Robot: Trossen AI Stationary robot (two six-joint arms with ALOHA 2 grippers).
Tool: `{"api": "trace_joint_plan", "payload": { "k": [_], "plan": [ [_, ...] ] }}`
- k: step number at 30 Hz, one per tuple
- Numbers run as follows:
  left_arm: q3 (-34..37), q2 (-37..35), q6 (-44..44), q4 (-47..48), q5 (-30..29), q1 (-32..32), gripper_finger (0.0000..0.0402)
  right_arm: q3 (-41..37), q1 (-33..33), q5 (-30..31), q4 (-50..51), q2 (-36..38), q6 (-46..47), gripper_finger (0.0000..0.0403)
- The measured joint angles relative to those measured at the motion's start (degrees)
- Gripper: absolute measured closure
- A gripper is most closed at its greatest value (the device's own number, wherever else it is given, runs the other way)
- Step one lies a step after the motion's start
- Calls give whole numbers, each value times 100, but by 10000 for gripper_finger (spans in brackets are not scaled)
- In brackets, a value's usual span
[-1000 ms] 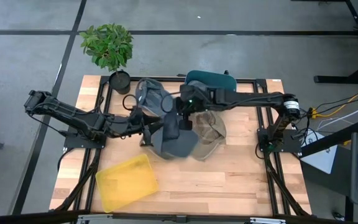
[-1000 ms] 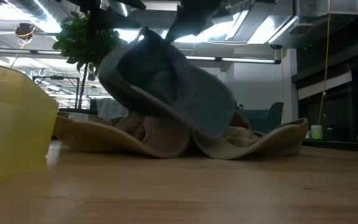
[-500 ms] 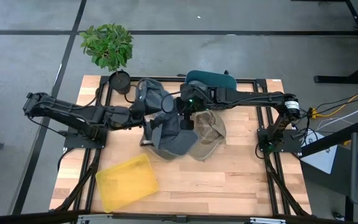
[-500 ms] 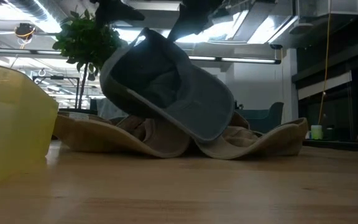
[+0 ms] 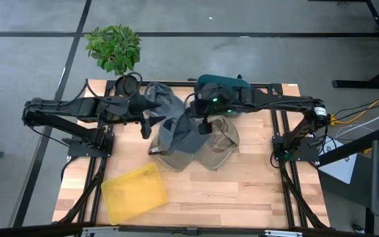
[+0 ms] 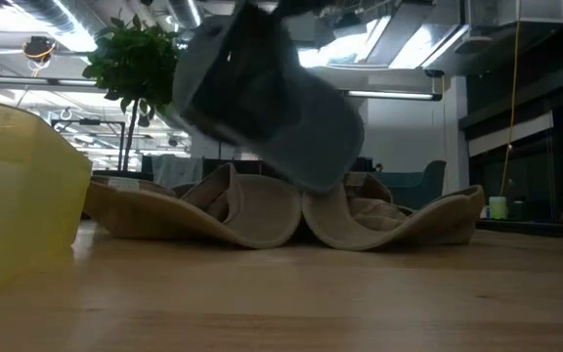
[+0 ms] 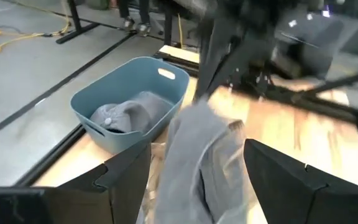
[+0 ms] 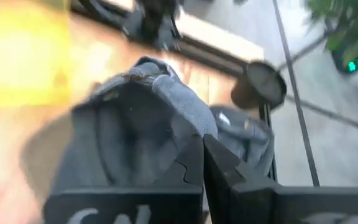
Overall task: Pick & Place hat
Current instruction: Put the bottom gray cap into the blue bin
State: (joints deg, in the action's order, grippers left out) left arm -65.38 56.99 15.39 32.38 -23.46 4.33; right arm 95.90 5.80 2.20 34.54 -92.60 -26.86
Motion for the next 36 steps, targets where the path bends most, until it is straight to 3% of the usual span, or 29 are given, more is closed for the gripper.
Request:
{"api": "trace_joint_plan", "payload": {
  "k": [6,17,24,29,36],
  "plan": [
    [-204,-32,-804,580,12,53,149,0,181,-808,-95,716,-60,403],
    [-210,515,-2985,4,-14,181,149,0,641,-2478,-480,1411,823,403],
    [-210,962,-5061,-1112,-1141,638,149,0,930,-3688,-694,1487,1538,403],
    [-210,1139,-6291,-2177,-1800,969,149,0,1087,-3801,-917,1485,1830,403],
    [-210,1285,-7332,-2832,-1896,1240,149,0,1331,-3804,-1520,1482,2396,403]
  ]
}}
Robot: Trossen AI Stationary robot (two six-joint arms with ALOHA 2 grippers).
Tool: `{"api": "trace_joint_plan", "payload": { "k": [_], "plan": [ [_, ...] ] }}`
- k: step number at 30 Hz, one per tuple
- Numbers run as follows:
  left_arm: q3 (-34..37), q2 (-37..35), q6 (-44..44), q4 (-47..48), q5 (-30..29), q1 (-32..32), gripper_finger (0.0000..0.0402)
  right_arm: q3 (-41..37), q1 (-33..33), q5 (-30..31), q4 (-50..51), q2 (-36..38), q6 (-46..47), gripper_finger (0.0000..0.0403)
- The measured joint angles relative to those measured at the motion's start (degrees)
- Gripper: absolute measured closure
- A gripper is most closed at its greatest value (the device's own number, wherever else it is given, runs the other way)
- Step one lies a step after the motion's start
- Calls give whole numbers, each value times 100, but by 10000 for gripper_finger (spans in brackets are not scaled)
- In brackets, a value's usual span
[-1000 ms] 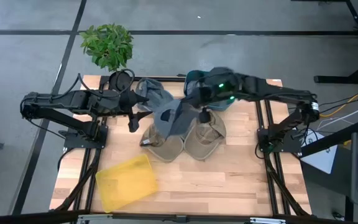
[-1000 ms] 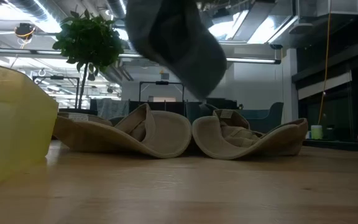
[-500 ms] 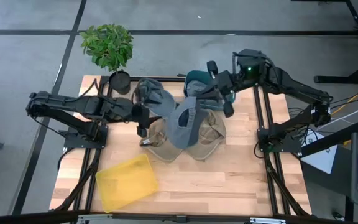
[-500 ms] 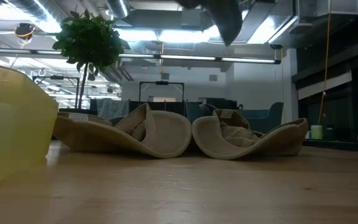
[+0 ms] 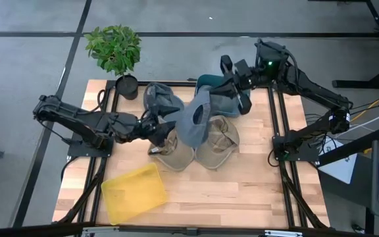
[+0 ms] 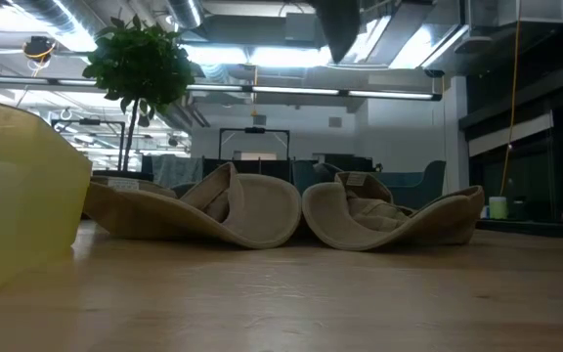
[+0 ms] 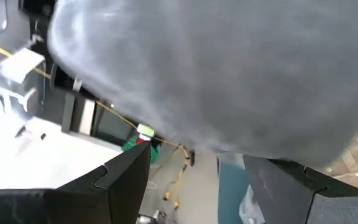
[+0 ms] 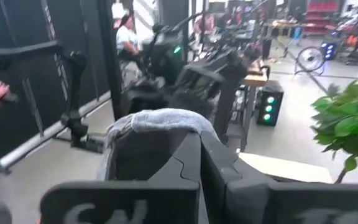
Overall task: Pick & Place hat
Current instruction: Put the bottom gray cap into the blue bin
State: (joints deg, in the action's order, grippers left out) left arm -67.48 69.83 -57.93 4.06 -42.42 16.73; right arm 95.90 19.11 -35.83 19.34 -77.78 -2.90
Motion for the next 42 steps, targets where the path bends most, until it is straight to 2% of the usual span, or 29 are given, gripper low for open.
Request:
{"api": "trace_joint_plan", "payload": {
  "k": [3,7,11,21,24,28,34,38,42],
  "plan": [
    [2,84,-245,-91,3,59,149,0,118,26,-116,0,324,403],
    [2,213,-569,-764,1,90,149,-6,196,360,-80,-66,753,403],
    [2,325,-983,-1098,25,81,149,-35,198,389,-125,-218,1088,403],
    [2,421,-1082,-1417,-14,42,156,-42,165,298,-108,-579,1661,403],
    [2,423,-842,-1385,-121,42,181,-42,160,284,-137,-579,1646,403],
    [2,421,-295,-1137,-171,24,237,-42,160,282,-183,-577,1672,403],
    [2,421,318,-853,231,-145,321,-42,160,282,-191,-575,1655,403],
    [2,421,334,-842,597,-248,349,-42,160,280,-191,-575,1675,403],
    [2,421,295,-806,896,-353,358,-42,160,282,-180,-575,1732,403]
  ]
}}
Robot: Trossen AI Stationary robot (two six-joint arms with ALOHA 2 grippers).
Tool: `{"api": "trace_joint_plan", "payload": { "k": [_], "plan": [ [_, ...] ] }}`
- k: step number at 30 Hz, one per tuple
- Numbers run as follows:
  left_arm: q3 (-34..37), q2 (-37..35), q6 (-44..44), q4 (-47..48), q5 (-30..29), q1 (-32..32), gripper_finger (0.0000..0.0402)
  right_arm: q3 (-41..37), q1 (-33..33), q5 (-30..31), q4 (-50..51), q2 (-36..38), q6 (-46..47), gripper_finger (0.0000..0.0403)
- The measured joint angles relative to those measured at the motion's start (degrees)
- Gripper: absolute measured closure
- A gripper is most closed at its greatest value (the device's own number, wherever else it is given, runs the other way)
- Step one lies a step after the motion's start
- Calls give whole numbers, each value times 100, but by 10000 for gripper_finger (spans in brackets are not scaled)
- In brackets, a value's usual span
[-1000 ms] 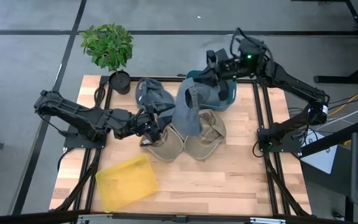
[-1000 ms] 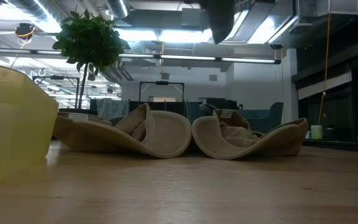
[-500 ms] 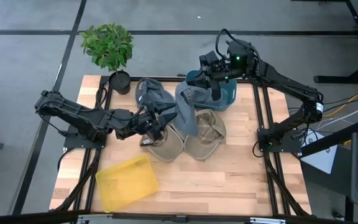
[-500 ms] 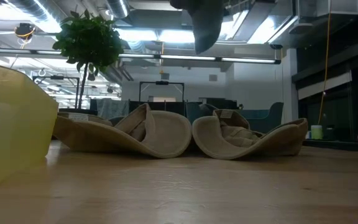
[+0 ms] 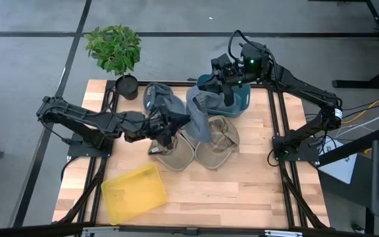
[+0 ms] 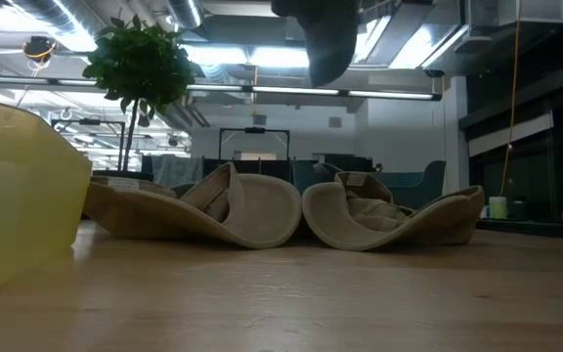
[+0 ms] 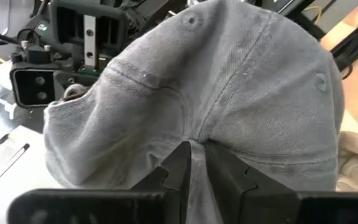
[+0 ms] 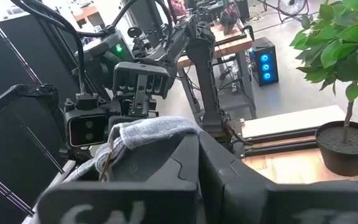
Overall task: Pick & Place hat
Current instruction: Put the bottom gray cap into the blue bin
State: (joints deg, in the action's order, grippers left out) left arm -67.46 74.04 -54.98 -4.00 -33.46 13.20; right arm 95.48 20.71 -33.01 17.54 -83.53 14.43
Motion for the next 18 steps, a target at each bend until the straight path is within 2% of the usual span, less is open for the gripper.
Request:
{"api": "trace_joint_plan", "payload": {
  "k": [3,6,12,18],
  "plan": [
    [0,0,-247,86,475,-94,352,0,0,-2,11,2,13,403],
    [0,2,-321,123,806,-161,329,0,0,-4,34,2,48,403],
    [0,146,-476,89,866,-217,259,0,0,-4,77,2,123,403],
    [0,429,-1064,80,1069,-217,198,-1,0,-12,79,2,207,403]
  ]
}}
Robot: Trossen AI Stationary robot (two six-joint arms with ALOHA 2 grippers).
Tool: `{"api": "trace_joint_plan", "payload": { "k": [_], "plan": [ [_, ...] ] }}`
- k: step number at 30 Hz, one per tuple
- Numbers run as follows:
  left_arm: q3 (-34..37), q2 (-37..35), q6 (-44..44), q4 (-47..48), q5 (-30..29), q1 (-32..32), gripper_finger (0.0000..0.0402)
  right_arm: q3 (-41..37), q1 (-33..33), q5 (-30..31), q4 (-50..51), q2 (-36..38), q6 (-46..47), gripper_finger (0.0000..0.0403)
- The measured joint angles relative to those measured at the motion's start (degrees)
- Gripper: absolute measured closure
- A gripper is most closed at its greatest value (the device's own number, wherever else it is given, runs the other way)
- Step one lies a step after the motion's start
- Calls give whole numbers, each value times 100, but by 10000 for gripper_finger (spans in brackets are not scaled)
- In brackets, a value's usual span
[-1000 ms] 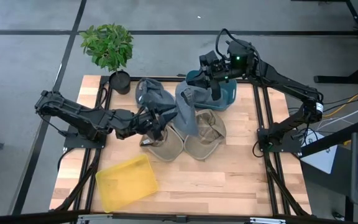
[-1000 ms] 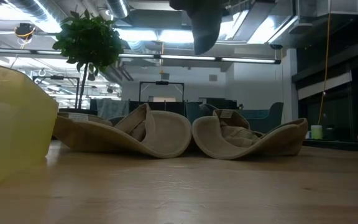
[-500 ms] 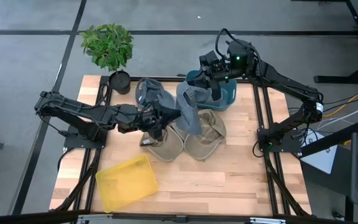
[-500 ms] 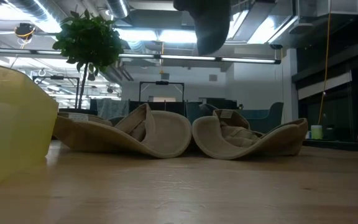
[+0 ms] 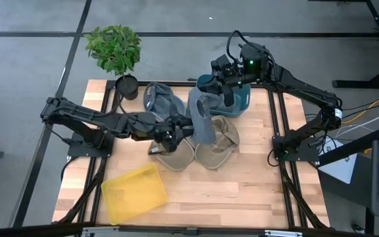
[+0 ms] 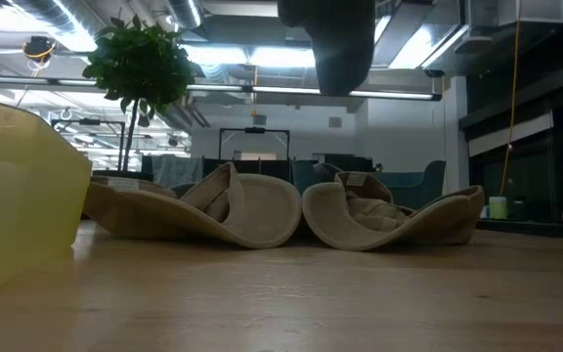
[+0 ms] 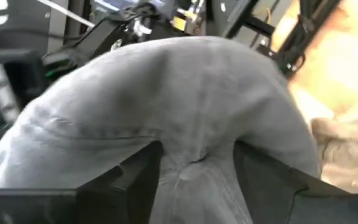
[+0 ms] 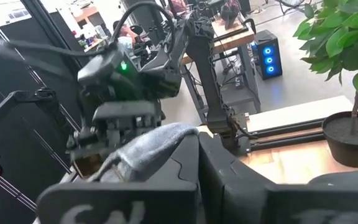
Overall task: Pick & Place hat
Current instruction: Put the bottom gray cap into the blue bin
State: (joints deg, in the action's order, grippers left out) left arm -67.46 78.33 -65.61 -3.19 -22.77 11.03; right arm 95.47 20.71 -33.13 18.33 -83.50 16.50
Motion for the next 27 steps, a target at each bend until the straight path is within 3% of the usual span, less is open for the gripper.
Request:
{"api": "trace_joint_plan", "payload": {
  "k": [7,12,22,27],
  "plan": [
    [0,356,-684,-774,-287,2,192,-1,0,-1,-2,2,127,403],
    [0,413,-933,-1325,-562,-49,248,-1,-22,8,2,2,165,403],
    [0,413,-715,-1312,-422,-111,374,-1,-111,9,13,2,141,403],
    [0,413,-446,-1312,-614,-111,397,-1,-114,12,17,2,116,403]
  ]
}}
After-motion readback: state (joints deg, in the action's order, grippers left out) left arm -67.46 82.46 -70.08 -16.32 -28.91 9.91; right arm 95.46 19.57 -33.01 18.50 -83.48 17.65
